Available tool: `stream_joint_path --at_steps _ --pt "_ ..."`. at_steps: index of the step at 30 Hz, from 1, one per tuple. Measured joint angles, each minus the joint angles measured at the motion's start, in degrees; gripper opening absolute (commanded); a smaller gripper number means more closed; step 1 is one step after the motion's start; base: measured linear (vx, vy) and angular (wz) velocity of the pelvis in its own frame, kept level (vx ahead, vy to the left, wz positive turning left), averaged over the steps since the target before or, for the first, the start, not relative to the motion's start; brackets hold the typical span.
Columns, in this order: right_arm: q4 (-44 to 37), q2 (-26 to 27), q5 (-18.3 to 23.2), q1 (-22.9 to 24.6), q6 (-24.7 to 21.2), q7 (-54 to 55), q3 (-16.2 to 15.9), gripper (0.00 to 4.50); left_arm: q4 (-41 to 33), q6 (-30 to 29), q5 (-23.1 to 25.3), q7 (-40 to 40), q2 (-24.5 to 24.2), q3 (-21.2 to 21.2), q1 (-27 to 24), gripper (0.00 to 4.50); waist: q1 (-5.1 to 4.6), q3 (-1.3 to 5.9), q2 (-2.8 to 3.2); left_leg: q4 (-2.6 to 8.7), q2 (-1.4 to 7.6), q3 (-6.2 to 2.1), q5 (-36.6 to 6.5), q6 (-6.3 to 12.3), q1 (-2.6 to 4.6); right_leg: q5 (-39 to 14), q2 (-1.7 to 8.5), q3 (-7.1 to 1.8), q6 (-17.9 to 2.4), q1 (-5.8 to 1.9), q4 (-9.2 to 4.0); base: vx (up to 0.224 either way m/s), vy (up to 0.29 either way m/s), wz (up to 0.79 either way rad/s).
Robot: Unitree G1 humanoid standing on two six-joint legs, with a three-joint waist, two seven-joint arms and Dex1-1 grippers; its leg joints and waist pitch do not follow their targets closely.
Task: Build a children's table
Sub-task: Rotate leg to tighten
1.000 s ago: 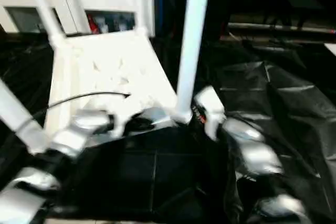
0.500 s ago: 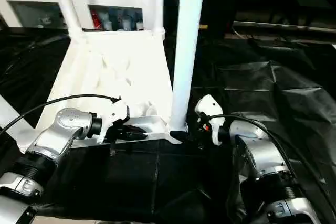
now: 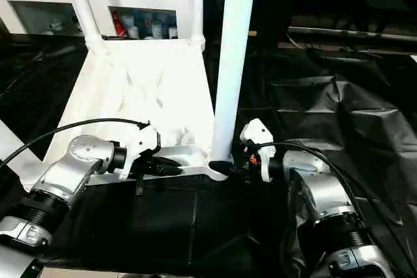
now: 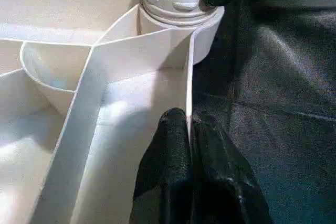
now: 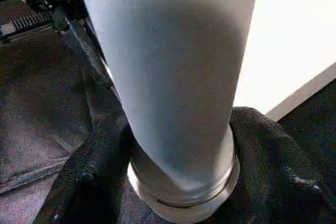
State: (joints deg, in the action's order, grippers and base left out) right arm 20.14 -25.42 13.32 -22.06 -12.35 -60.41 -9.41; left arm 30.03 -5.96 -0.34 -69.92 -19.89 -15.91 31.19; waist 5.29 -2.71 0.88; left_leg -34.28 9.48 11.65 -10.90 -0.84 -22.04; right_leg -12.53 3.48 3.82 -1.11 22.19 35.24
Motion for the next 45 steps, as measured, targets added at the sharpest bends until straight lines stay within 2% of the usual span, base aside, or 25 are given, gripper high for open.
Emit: stream_joint_path --at_steps 4,7,10,12,15,18,21,26,32,33,34,37,38,39,41,43,45 --pt "-0.3 0.0 0.2 0.0 0.1 -0.1 0.0 2.58 -0.1 -0.1 0.0 0.0 -0.2 0.0 -0.2 0.0 -0.01 0.03 -0.05 -0.01 0.01 0.0 0.0 0.0 0.01 0.0 0.0 0.0 0.0 0.0 0.03 0.0 0.0 0.0" --pt "-0.5 0.2 0.1 0.0 0.3 0.1 0.1 2.36 -0.1 -0.2 0.0 0.2 -0.2 0.0 -0.2 0.0 -0.08 0.07 -0.11 -0.05 0.02 0.0 0.0 0.0 0.03 0.0 0.0 0.0 0.0 -0.02 0.05 0.0 0.0 0.0" --pt "1.0 2.1 -0.7 0.0 2.0 3.0 1.0 2.28 0.1 -0.2 0.4 2.1 0.1 0.1 -0.2 0.0 -0.37 0.15 -0.24 -0.12 0.04 0.0 0.0 -0.03 0.12 0.0 0.0 -0.01 0.0 -0.05 0.16 0.0 0.0 0.0" --pt "3.7 5.1 -2.1 -0.9 3.7 9.6 2.1 2.16 1.9 0.0 1.7 6.8 1.6 0.4 0.7 0.0 -0.96 0.14 -0.4 -0.18 0.06 0.0 -0.1 -0.35 0.36 0.1 -0.01 0.0 -0.1 -0.18 0.26 0.0 0.0 0.0" --pt "6.9 10.9 -3.3 -2.9 1.9 23.1 5.3 2.09 5.5 -1.4 4.3 15.5 6.2 0.8 3.3 0.0 -1.77 -0.03 -0.66 -0.15 0.05 -0.01 -0.1 -0.4 0.74 0.2 0.0 -0.02 -0.2 -0.42 0.22 0.0 0.0 0.0" --pt "7.7 14.6 -4.7 -3.2 1.3 32.7 6.9 2.06 6.9 -5.0 5.7 22.3 10.4 0.9 4.9 0.0 -1.78 -0.05 -0.7 -0.12 0.04 -0.01 -0.1 -0.42 0.94 0.2 0.01 -0.04 -0.2 -0.66 0.08 0.0 0.0 0.0" --pt "11.0 17.7 -7.2 -5.9 1.4 42.6 7.8 2.06 8.5 -8.4 6.7 29.0 14.7 1.1 6.5 0.0 -1.84 -0.03 -0.73 -0.12 0.01 -0.01 -0.1 -0.41 1.04 0.2 0.01 -0.06 -0.2 -0.86 -0.13 0.0 0.0 0.0" --pt "14.5 19.8 -8.7 -8.4 2.0 48.6 8.5 2.04 9.8 -9.2 7.4 33.4 17.0 0.9 7.3 0.0 -1.84 0.06 -0.76 -0.08 -0.01 -0.01 -0.1 -0.4 1.17 0.2 0.01 -0.06 -0.2 -1.06 -0.21 0.0 0.0 0.0" --pt "16.0 20.6 -8.8 -9.0 3.3 49.4 9.1 2.04 9.9 -9.0 7.7 33.9 17.0 1.0 7.3 0.0 -1.83 0.07 -0.82 0.08 0.0 -0.01 -0.1 -0.41 1.25 0.2 0.01 -0.04 -0.2 -1.07 -0.21 0.0 0.0 0.0" --pt "16.4 20.6 -8.7 -9.1 3.8 49.3 9.2 2.6 10.0 -8.9 7.7 33.9 16.9 1.0 7.4 0.0 -1.85 0.06 -0.83 0.08 0.0 -0.01 -0.1 -0.41 1.25 0.2 0.01 -0.03 -0.2 -1.06 -0.22 0.0 0.0 0.0" --pt "16.7 20.6 -8.5 -9.2 4.3 48.9 9.5 2.74 10.2 -8.8 7.6 33.9 16.6 1.0 7.6 0.0 -1.86 0.04 -0.85 0.08 0.0 -0.01 -0.1 -0.41 1.23 0.2 0.01 -0.03 -0.2 -1.05 -0.24 0.0 0.0 0.0" --pt "17.2 19.3 -8.3 -9.1 5.5 46.7 9.6 2.76 10.3 -8.5 7.2 32.7 15.7 1.0 7.8 0.0 -1.95 0.0 -0.79 0.08 0.0 -0.01 -0.1 -0.41 1.1 0.2 0.01 -0.04 -0.2 -0.92 -0.25 0.0 0.0 0.0" --pt "17.3 18.6 -8.2 -9.1 5.4 45.3 9.6 2.94 10.3 -8.3 6.9 32.2 15.4 1.0 7.8 0.0 -1.94 0.0 -0.78 0.08 0.0 -0.01 -0.1 -0.41 1.0 0.3 0.01 -0.04 -0.2 -0.82 -0.24 0.0 0.0 0.0" --pt "17.1 18.2 -7.9 -9.0 5.3 43.9 9.6 2.94 10.2 -8.2 6.8 31.6 15.2 1.0 7.9 0.0 -1.92 -0.01 -0.78 0.09 0.0 -0.01 -0.1 -0.41 0.96 0.3 0.01 -0.04 -0.2 -0.77 -0.23 0.0 0.0 0.0" --pt "14.9 15.6 -6.0 -8.0 4.0 37.5 9.2 3.16 10.0 -7.5 6.3 29.4 14.0 1.0 7.8 0.0 -1.82 -0.04 -0.74 0.14 0.02 -0.01 -0.1 -0.41 0.93 0.4 -0.01 -0.02 -0.1 -0.71 -0.21 0.0 0.0 0.0" --pt "12.3 12.6 -4.8 -6.7 2.8 31.3 8.4 3.16 9.9 -6.5 5.7 26.9 12.2 1.1 7.6 0.0 -1.66 -0.06 -0.73 0.24 0.03 -0.01 -0.1 -0.41 0.89 0.4 -0.02 0.01 -0.1 -0.63 -0.21 0.0 0.0 0.0" --pt "7.4 6.9 -4.0 -4.3 2.2 21.5 5.4 3.16 9.4 -4.7 4.7 22.7 9.7 1.1 7.2 0.0 -1.4 -0.1 -0.68 0.25 0.05 -0.01 -0.1 -0.4 0.68 0.4 -0.04 0.01 -0.1 -0.42 -0.22 0.0 0.0 0.0"
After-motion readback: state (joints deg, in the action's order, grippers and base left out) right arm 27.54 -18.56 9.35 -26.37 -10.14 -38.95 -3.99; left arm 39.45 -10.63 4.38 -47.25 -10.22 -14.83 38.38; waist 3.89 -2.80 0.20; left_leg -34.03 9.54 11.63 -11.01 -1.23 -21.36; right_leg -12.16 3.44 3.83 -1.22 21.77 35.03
